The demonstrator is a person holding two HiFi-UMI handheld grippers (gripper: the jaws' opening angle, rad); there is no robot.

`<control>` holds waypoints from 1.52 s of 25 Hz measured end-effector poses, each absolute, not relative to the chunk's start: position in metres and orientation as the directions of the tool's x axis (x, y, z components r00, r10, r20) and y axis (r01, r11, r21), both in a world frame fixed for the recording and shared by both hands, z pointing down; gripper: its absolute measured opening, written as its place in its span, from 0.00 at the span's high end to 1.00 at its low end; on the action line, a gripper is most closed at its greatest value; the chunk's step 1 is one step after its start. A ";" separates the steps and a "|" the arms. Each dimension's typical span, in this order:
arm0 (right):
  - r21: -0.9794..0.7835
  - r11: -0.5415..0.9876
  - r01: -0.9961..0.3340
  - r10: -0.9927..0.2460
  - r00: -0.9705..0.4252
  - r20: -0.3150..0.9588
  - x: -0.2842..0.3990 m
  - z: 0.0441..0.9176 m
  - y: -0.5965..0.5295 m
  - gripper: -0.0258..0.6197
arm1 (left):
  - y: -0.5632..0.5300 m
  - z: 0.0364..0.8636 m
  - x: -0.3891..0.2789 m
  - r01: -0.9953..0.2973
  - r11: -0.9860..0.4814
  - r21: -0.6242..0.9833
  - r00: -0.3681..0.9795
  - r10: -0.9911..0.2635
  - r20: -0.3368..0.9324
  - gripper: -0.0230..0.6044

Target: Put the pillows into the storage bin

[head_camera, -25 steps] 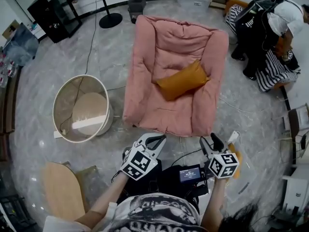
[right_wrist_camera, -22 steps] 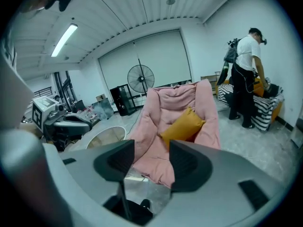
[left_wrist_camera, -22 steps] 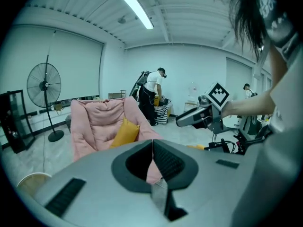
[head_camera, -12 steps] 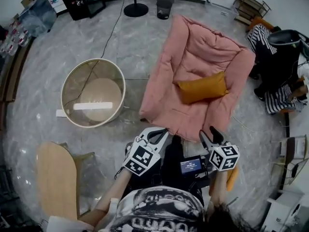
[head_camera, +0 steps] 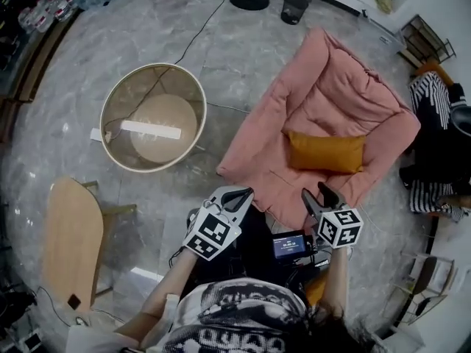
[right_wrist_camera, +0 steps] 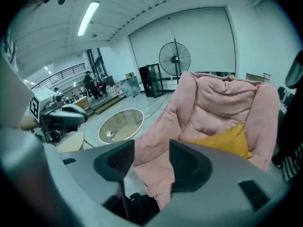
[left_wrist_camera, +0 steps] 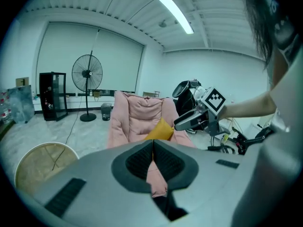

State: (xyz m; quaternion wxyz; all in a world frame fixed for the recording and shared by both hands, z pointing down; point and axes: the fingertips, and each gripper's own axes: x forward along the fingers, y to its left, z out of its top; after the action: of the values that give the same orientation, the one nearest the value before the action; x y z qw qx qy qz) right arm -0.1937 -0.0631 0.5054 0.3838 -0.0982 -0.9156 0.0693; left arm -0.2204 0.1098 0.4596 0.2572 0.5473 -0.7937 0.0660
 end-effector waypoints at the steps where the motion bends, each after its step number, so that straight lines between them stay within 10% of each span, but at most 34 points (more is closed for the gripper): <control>1: -0.195 0.968 0.158 0.250 -0.669 0.700 -0.205 0.511 -0.070 0.60 | 0.105 0.461 -0.228 -0.895 0.408 0.180 -0.280 -0.828 0.486 0.94; 14: -0.129 0.815 0.565 0.324 -0.259 0.910 -0.319 0.652 -0.176 0.57 | 0.036 0.481 -0.302 -0.828 0.543 0.142 -0.378 -0.726 0.575 0.94; 25: -0.202 0.629 0.751 0.197 0.097 0.975 -0.353 0.773 -0.211 0.32 | -0.008 0.500 -0.304 -0.819 0.548 0.173 -0.313 -0.678 0.665 0.94; 38: -0.341 0.664 0.665 0.021 0.440 0.898 -0.316 0.832 -0.232 0.22 | 0.004 0.510 -0.319 -0.807 0.570 0.152 -0.311 -0.630 0.711 0.94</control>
State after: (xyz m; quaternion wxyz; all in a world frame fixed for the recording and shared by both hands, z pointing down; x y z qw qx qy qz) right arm -0.3165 -0.2321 0.8319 0.7717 -0.3527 -0.4863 -0.2087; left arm -0.3191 0.0036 0.5097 0.3784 0.4486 -0.8012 0.1170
